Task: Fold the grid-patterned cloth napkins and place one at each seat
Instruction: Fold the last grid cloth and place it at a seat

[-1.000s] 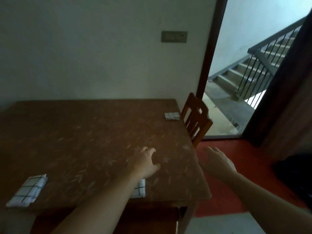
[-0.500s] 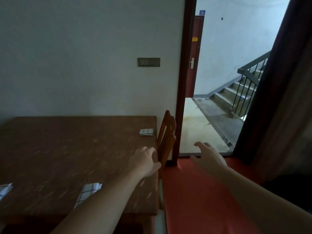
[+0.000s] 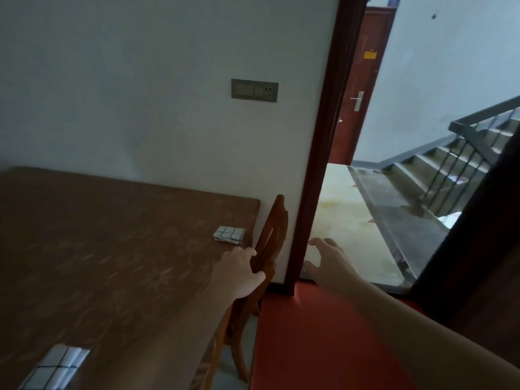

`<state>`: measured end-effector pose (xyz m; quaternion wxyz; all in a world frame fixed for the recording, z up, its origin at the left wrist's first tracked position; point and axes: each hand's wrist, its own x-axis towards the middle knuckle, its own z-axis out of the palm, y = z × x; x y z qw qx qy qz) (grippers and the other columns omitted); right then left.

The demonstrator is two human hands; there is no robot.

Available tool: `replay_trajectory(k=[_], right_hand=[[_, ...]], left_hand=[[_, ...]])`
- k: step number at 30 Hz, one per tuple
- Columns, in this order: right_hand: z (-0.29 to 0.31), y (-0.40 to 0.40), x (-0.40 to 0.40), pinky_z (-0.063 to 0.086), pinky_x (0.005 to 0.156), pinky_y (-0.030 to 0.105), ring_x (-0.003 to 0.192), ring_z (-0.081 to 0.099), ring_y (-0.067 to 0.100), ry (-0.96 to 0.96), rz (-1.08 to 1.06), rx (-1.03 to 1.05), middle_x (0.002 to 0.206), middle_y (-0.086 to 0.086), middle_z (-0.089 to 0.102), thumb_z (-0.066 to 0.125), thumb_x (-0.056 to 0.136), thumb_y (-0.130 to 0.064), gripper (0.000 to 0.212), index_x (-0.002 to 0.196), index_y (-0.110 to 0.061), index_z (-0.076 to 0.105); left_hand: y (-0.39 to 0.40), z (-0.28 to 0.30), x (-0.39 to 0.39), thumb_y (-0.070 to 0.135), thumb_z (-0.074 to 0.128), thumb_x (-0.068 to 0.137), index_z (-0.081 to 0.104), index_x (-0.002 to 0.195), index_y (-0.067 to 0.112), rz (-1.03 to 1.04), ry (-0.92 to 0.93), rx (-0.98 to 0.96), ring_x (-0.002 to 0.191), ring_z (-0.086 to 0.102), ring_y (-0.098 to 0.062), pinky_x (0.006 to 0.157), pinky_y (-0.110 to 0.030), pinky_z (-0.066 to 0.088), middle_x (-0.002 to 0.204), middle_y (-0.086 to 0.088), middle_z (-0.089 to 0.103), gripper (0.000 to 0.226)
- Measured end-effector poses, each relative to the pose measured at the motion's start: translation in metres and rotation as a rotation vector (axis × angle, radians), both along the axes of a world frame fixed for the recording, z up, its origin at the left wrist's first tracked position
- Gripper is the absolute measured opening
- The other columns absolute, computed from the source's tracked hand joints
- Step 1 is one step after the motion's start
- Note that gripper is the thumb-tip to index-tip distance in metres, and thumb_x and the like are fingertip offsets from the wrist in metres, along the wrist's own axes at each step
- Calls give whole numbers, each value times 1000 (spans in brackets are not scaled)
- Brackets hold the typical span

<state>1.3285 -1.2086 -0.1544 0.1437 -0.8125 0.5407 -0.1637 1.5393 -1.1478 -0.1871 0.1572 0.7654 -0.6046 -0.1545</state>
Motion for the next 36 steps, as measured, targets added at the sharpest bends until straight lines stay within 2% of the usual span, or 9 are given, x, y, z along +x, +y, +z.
replay_trajectory(k=[9, 16, 21, 24, 26, 28, 31, 34, 36], right_hand=[[-18, -179, 23, 46, 93, 33, 115, 53, 21, 6, 272, 6, 131, 2, 51, 58, 89, -35, 51, 136, -19, 48], [-25, -277, 56, 52, 78, 36, 92, 57, 18, 60, 535, 61, 110, -1, 55, 53, 88, -37, 22, 107, -27, 52], [-44, -324, 103, 51, 89, 39, 101, 57, 18, 124, 698, 66, 119, -1, 54, 52, 88, -41, 42, 127, -23, 51], [-64, -347, 131, 49, 91, 37, 103, 57, 18, 188, 763, 72, 122, 0, 53, 51, 91, -41, 47, 133, -20, 48], [-80, -362, 148, 48, 94, 37, 106, 57, 18, 224, 799, 104, 126, 0, 52, 51, 92, -42, 49, 135, -20, 46], [-96, -375, 162, 48, 96, 36, 110, 56, 18, 266, 852, 137, 129, 0, 51, 52, 92, -41, 51, 138, -22, 45], [-117, -391, 185, 46, 96, 33, 112, 54, 18, 303, 891, 197, 131, 0, 51, 53, 93, -39, 51, 139, -20, 44], [-137, -401, 210, 45, 98, 34, 117, 53, 20, 359, 936, 231, 131, 3, 53, 52, 94, -38, 51, 139, -16, 45], [-151, -405, 226, 47, 94, 34, 113, 54, 21, 382, 976, 261, 127, 4, 55, 52, 94, -37, 45, 134, -15, 49]], left_hand=[[-100, -8, 9, 49, 54, 86, 46, 138, 31, 295, -31, 38, 128, 45, -19, 98, -37, 43, 142, 4, 45, 55], [-144, -12, -3, 50, 55, 87, 44, 138, 31, 581, -3, 118, 132, 41, -23, 104, -45, 41, 144, 2, 43, 55], [-177, -24, 4, 47, 54, 87, 48, 134, 29, 731, 66, 102, 133, 41, -26, 106, -46, 39, 139, 1, 47, 51], [-203, -71, 30, 67, 52, 81, 54, 121, 39, 798, 104, 75, 112, 55, -13, 90, -37, 50, 119, 14, 55, 49], [-226, -159, 76, 91, 41, 69, 50, 115, 54, 839, 187, 62, 101, 62, -2, 78, -28, 55, 109, 28, 57, 60], [-244, -191, 81, 96, 36, 65, 41, 125, 62, 862, 323, 61, 106, 61, 2, 80, -25, 54, 118, 33, 55, 69], [-246, -115, 43, 78, 46, 82, 50, 130, 47, 879, 336, 69, 106, 61, -7, 86, -28, 52, 126, 19, 60, 57], [-250, -121, 47, 43, 52, 94, 62, 116, 19, 1083, 482, 101, 102, 61, -19, 79, -28, 45, 115, -1, 66, 34], [-255, -135, 52, 37, 54, 93, 63, 112, 16, 1149, 499, 141, 97, 59, -17, 76, -28, 44, 111, -1, 65, 30]])
